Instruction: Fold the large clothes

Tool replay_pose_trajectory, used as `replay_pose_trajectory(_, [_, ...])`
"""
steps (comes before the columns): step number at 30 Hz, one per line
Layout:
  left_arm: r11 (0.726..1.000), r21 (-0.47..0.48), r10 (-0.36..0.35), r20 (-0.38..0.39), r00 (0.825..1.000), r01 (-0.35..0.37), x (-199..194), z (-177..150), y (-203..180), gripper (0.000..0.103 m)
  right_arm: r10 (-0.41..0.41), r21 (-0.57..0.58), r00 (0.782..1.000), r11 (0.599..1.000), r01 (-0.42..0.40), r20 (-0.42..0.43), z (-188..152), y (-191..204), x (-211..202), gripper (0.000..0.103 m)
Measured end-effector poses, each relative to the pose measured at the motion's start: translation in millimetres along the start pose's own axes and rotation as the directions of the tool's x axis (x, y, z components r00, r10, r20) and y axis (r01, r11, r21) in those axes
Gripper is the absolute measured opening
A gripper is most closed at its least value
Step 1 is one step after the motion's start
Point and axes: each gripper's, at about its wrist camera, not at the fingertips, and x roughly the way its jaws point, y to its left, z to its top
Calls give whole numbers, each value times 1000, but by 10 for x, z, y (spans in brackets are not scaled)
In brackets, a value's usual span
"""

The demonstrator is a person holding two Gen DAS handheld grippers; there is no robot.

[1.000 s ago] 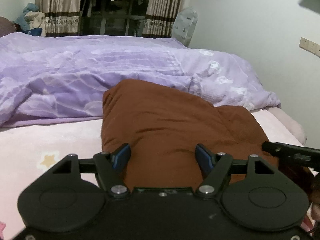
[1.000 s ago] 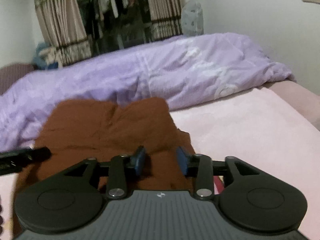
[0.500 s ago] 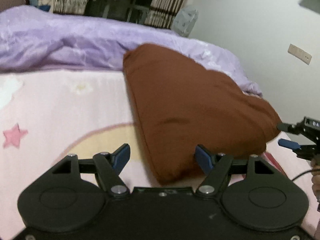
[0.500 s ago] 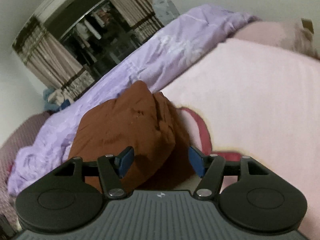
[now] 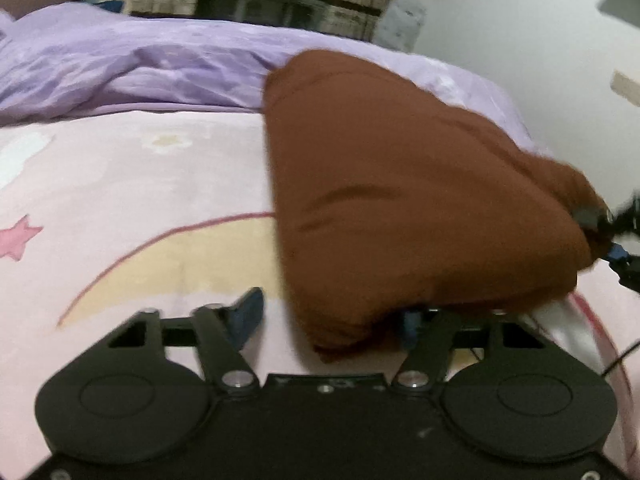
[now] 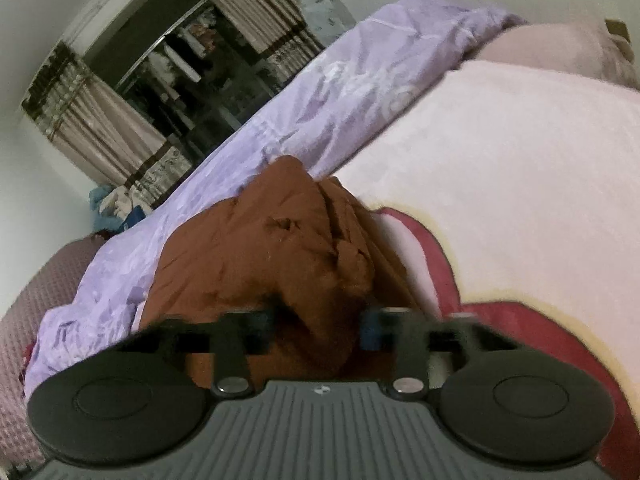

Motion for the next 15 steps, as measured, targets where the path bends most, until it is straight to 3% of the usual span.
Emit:
replay_pose_trajectory(1, [1000,-10,-12,2,1000,12,-22,20,31,47,12,2,1000,1000,-12,10,9,21,-54,18])
replay_pose_trajectory(5, [1000,-6,10,-3,1000,-10,-26,33,67,46,47,-14,998,999,-46,47,-49,41,-237,18])
replay_pose_trajectory(8, [998,-54,8,-35,999,-9,68,6,131,50,3,23,1000,1000,-3,6,-154,-209,-14,17])
replay_pose_trajectory(12, [1000,-4,14,-24,1000,-14,129,-30,111,53,65,117,998,991,-62,-20,-240,-510,124,18])
replay_pose_trajectory(15, [999,-34,-24,-59,998,22,56,28,148,54,68,83,998,994,-67,-14,-197,-439,94,27])
